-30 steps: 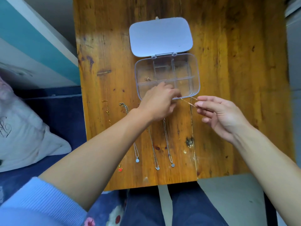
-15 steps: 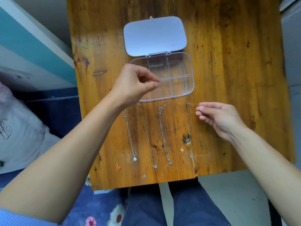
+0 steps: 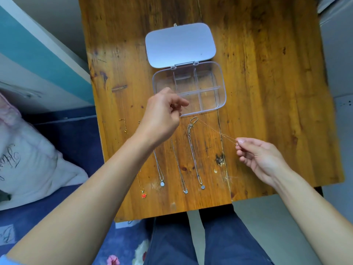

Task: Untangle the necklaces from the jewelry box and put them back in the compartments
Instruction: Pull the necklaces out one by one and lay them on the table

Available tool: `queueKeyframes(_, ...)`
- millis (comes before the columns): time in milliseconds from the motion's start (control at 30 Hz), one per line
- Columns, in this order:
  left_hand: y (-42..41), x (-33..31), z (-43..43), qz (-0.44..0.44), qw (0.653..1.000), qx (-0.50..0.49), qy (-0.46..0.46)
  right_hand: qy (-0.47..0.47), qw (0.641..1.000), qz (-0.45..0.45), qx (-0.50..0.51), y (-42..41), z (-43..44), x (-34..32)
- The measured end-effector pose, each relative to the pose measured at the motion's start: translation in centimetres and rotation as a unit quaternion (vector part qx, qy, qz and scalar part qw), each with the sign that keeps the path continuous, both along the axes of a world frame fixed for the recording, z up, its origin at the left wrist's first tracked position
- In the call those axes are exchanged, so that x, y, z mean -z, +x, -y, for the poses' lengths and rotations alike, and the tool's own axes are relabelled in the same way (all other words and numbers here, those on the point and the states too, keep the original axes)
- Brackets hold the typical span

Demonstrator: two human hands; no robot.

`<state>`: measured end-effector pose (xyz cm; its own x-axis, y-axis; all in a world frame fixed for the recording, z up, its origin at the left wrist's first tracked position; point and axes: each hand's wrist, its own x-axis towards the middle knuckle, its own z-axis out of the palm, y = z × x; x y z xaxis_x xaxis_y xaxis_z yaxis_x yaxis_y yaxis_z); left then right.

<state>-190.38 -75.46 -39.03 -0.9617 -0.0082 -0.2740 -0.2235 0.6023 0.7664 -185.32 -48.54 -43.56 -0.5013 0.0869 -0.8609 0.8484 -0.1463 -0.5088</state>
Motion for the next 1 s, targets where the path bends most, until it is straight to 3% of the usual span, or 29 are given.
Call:
queueKeyframes(133, 1.1, 0.8, -2.5, -0.082, 0.992, 0.048, -0.078, 0.060, 0.998, 0.009, -0.014, 2.9, -1.4, -0.3)
queueKeyframes(300, 0.5, 3.6, -5.7, -0.068, 0.968, 0.198, -0.139, 0.157, 0.981, 0.019, -0.114, 6.8, -2.0, -0.2)
queueKeyframes(567, -1.3, 5.1, -8.6, -0.081, 0.882, 0.374, -0.273, 0.184, 0.953, -0.022, -0.241, 9.8, 0.1, 0.8)
queueKeyframes(767, -1.4, 5.7, -8.4, -0.095, 0.861, 0.393, -0.308, 0.268, 0.896, -0.067, -0.348, 10.5, 1.3, 1.4)
queueKeyframes(1000, -1.1, 6.3, -8.4, -0.092, 0.876, 0.368, -0.300, 0.278, 0.889, -0.076, -0.356, 10.5, 1.3, 1.9)
